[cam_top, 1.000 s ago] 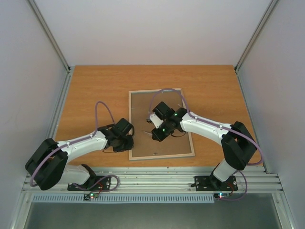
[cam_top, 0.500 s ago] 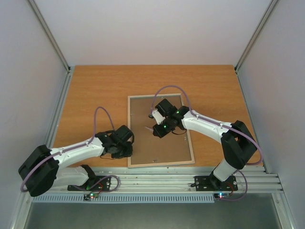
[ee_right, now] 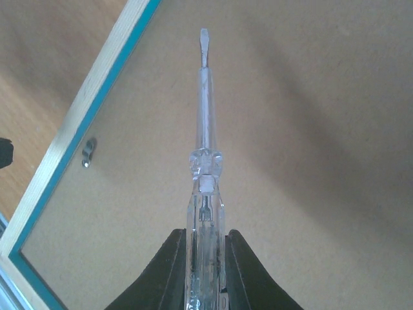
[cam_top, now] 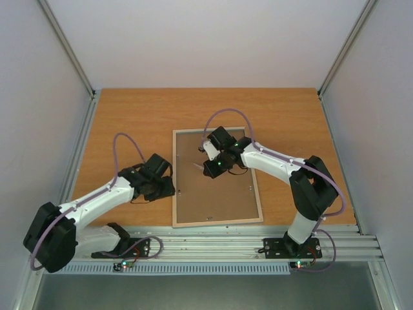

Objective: Take the photo out of the frame

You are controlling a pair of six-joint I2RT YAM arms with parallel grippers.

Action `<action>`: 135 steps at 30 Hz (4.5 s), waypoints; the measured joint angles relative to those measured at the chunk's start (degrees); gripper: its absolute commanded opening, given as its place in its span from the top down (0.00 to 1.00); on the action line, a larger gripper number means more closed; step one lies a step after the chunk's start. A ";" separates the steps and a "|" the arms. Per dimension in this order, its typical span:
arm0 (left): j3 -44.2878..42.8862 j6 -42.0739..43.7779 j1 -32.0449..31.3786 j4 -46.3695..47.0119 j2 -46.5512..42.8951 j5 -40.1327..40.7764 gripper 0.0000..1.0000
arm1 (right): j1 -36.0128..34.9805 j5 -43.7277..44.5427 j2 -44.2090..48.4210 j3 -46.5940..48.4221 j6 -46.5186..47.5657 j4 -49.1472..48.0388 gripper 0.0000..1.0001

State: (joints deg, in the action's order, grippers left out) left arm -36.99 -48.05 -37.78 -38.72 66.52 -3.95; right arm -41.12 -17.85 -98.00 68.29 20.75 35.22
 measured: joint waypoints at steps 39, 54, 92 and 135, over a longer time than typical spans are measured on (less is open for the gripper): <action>-14.86 16.74 12.68 7.96 26.23 -7.91 0.85 | 2.29 -3.91 -21.51 20.85 -1.64 -1.11 0.99; -14.86 16.68 12.68 8.24 26.32 -8.52 0.86 | 2.56 -7.32 -23.56 22.91 -0.35 1.90 0.99; -14.73 16.57 12.74 8.55 26.34 -9.14 0.86 | 2.05 -7.23 -22.43 23.34 0.52 5.38 0.99; -14.27 16.37 12.74 9.70 26.45 -9.99 0.85 | 1.62 -6.14 -23.78 26.38 0.98 9.33 0.99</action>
State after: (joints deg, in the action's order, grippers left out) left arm -51.27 -31.68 -25.04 -29.02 92.97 -13.93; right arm -39.51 -23.99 -121.78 94.67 21.74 44.56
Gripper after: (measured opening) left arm 0.153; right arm 0.150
